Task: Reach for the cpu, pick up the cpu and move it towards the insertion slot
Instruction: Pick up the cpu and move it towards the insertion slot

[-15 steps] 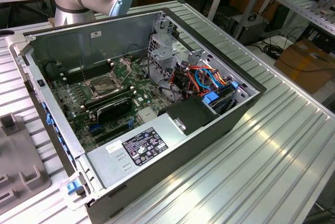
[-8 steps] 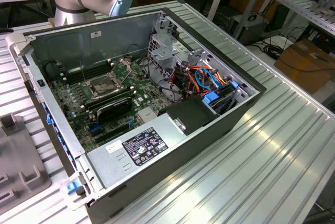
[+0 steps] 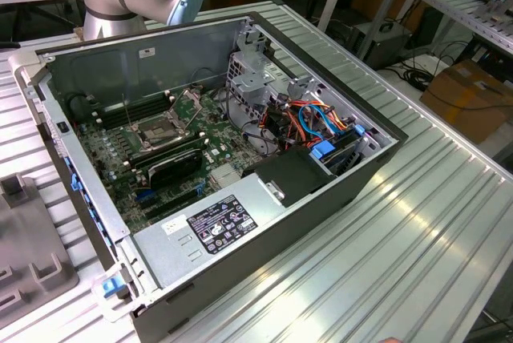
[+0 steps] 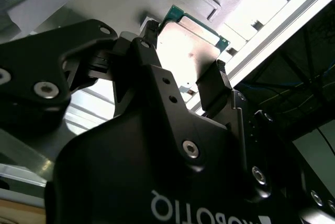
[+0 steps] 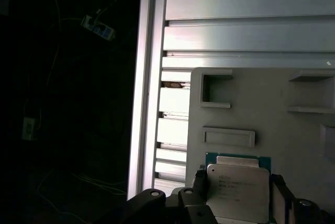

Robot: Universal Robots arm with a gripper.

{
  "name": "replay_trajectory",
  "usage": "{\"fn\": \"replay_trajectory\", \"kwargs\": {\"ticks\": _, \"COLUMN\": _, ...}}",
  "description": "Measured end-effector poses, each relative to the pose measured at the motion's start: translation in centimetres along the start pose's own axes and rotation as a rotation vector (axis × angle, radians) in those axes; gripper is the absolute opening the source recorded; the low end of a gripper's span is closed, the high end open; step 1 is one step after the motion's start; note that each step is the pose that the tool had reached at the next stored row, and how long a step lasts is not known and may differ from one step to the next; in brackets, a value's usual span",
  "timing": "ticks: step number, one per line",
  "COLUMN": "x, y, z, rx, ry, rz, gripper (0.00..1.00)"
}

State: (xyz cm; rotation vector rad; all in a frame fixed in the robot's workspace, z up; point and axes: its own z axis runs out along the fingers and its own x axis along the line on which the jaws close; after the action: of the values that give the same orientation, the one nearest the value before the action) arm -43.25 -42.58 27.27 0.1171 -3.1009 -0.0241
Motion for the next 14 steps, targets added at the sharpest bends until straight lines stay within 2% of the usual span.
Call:
{"fn": "replay_trajectory", "kwargs": {"ticks": 5, "x": 0.01, "y": 0.00, "z": -0.09, "rx": -0.0002, "ry": 0.0002, "rz": 0.000, "gripper": 0.55}}
{"fn": "replay_trajectory", "kwargs": {"ticks": 14, "x": 0.04, "y": 0.02, "z": -0.86, "rx": -0.0003, "ry": 0.0002, "rz": 0.000, "gripper": 0.55}}
